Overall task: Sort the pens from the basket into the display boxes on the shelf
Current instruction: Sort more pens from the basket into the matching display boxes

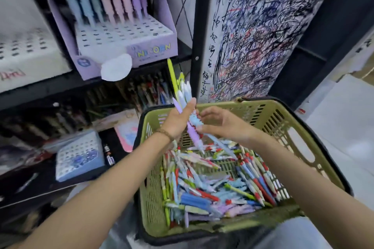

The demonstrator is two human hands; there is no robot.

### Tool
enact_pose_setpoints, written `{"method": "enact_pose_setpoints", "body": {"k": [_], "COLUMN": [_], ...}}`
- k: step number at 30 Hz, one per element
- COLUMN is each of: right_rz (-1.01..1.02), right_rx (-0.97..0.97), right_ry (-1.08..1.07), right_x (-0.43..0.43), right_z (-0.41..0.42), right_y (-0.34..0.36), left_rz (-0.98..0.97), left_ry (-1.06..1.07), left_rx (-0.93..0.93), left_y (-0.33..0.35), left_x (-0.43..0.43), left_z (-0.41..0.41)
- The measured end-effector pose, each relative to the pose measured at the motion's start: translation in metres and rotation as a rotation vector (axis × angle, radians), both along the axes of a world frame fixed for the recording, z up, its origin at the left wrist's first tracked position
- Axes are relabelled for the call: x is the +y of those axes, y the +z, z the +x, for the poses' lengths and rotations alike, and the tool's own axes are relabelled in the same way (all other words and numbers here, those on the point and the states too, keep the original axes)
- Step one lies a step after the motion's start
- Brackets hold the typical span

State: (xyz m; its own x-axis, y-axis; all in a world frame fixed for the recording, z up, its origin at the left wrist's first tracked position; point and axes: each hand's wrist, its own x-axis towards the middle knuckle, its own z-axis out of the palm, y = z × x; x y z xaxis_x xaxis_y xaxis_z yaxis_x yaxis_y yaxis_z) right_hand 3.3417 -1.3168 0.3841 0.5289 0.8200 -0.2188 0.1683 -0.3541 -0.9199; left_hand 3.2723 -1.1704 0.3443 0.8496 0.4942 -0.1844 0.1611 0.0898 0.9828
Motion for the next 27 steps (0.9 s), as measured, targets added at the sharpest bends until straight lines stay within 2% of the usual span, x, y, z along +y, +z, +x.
{"method": "enact_pose_setpoints", "body": {"k": [2,4,8,12,18,23,27], "right_rz": [-0.003,-0.009,0.015,0.209,0.398,0.447,0.519], "right_rx": [-0.073,-0.065,0.048,0.187,0.169,0.231,0.103], "right_ry": [0.037,0.066,0.079,-0.030,-0.006,0.012,-0.021], "right_x": [-0.003,-0.009,-0.019,-0.002,0.078,0.156,0.214], "right_z": [-0.007,-0.009,0.002,0.013,0.012,0.017,0.025], "right_y": [0.005,0.013,0.031,0.066,0.112,0.145,0.172], "left_rz": [0.037,0.112,0.088,0.025,0.101,0.183,0.213], "left_ry": [-0.007,-0.008,-0.042,-0.105,0.077,0.264,0.392], "left_rx": [0.030,0.056,0.050,-0.044,-0.254,-0.256,-0.276], "left_y": [0.003,0.005,0.021,0.072,0.161,0.207,0.225], "left_x": [-0.002,-0.001,0.007,0.023,0.084,0.148,0.189], "left_z": [-0.007,-0.015,-0.029,-0.044,-0.078,-0.114,-0.133]}}
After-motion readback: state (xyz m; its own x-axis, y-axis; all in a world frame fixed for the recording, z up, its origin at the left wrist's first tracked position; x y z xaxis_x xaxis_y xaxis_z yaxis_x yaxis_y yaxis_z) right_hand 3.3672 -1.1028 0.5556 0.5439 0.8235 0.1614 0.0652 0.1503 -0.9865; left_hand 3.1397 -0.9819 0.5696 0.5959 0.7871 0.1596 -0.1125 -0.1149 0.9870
